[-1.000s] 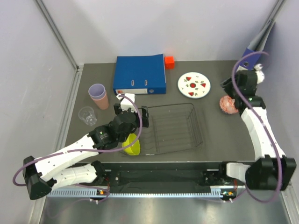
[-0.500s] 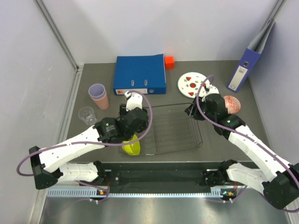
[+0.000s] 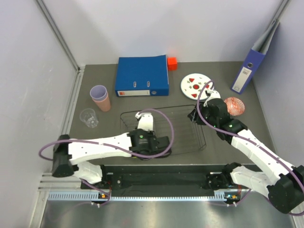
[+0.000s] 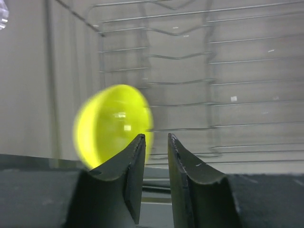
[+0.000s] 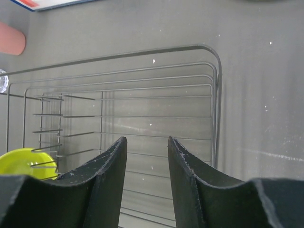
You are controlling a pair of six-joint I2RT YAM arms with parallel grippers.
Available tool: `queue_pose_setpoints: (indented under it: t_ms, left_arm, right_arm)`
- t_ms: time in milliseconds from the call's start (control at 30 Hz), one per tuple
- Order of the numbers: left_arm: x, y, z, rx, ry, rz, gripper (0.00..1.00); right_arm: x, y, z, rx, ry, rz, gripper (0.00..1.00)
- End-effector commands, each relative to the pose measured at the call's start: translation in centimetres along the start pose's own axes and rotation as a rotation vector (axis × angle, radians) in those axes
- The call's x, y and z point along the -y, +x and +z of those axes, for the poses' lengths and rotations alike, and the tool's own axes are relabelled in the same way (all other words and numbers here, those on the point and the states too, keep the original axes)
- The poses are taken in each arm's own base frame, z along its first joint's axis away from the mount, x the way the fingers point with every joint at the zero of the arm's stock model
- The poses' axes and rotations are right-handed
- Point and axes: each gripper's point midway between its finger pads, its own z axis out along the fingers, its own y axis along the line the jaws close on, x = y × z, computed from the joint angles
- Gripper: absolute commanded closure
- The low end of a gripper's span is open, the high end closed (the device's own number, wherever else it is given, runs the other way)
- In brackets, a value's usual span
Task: Unload the mixed dishes from the dish rack
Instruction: Pick up the bowl from the dish rack.
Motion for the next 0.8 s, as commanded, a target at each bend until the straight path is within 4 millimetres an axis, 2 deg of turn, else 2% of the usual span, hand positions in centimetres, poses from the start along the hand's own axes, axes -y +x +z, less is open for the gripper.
queue_pose_setpoints:
  t_ms: [0, 67, 133, 200, 233, 267, 333, 367, 433, 467, 500, 533, 567, 600, 633, 667, 700, 733, 767]
  left_arm:
    - [-2.5, -0.3, -1.0, 0.033, -0.14, -0.003, 0.69]
    - [-2.3, 0.0, -1.2, 0.041, -0.126, -0.045, 0.68]
    - [-2.4, -0.1, -1.4, 0.04, -0.119, -0.052, 0.63]
    - [-2.9, -0.1, -1.6, 0.038, -0.108, -0.084, 0.35]
    - [-3.1, -0.2, -1.7, 0.04, -0.1, -0.11, 0.26]
    - [-3.8, -0.4, -1.9, 0.047, -0.083, -0.156, 0.01]
    - [-4.7, -1.0, -2.0, 0.078, -0.062, -0.281, 0.01]
    - [-5.9, -1.4, -2.2, 0.091, -0.028, -0.348, 0.01]
    - [-6.0, -2.3, -2.5, 0.123, 0.052, -0.466, 0.01]
    - [-7.5, -3.1, -2.7, 0.159, 0.103, -0.545, 0.01]
    - [-7.8, -3.7, -2.8, 0.173, 0.138, -0.663, 0.01]
    - [-8.4, -4.0, -2.9, 0.18, 0.174, -0.734, 0.07]
    - [-9.8, -4.5, -3.0, 0.206, 0.239, -0.823, 0.11]
    - [-9.8, -4.7, -3.3, 0.219, 0.294, -0.763, 0.14]
    - [-9.1, -6.0, -4.3, 0.239, 0.409, -0.841, 0.2]
    - [-8.9, -6.4, -4.7, 0.249, 0.431, -0.822, 0.15]
    - [-9.1, -6.4, -4.7, 0.255, 0.425, -0.795, 0.13]
    - [-10.0, -6.5, -4.8, 0.255, 0.386, -0.75, 0.07]
    - [-9.7, -6.1, -4.4, 0.25, 0.317, -0.672, 0.02]
  right_arm:
    - [-0.7, -0.6, 0.1, 0.047, -0.039, -0.022, 0.6]
    - [-0.7, -0.2, 0.2, 0.04, -0.042, -0.013, 0.6]
    - [-0.6, 0.3, 0.4, 0.029, -0.047, -0.006, 0.6]
    - [-0.4, 0.8, 0.6, 0.02, -0.048, -0.008, 0.6]
    - [-0.4, 0.8, 0.5, 0.021, -0.049, -0.01, 0.6]
    - [-0.3, 0.9, 0.5, 0.019, -0.046, -0.011, 0.6]
    - [-0.4, 0.9, 0.4, 0.02, -0.053, -0.016, 0.6]
    - [-0.4, 0.9, 0.5, 0.019, -0.053, -0.017, 0.6]
    - [-0.5, 0.8, 0.4, 0.021, -0.055, -0.019, 0.6]
    - [-0.6, 0.7, 0.4, 0.024, -0.056, -0.02, 0.6]
    - [-0.6, 0.7, 0.3, 0.026, -0.056, -0.021, 0.6]
    - [-0.6, 0.6, 0.3, 0.027, -0.054, -0.021, 0.6]
    - [-0.6, 0.7, 0.3, 0.026, -0.053, -0.018, 0.6]
    - [-0.6, 0.7, 0.3, 0.028, -0.052, -0.02, 0.6]
    - [-0.6, 0.7, 0.3, 0.03, -0.051, -0.015, 0.6]
    - [-0.6, 0.7, 0.4, 0.031, -0.05, -0.015, 0.6]
    - [-0.6, 0.7, 0.4, 0.033, -0.051, -0.012, 0.6]
    - [-0.7, 0.9, 0.6, 0.024, -0.05, -0.013, 0.6]
    - [-0.8, 0.8, 0.7, 0.026, -0.053, -0.013, 0.6]
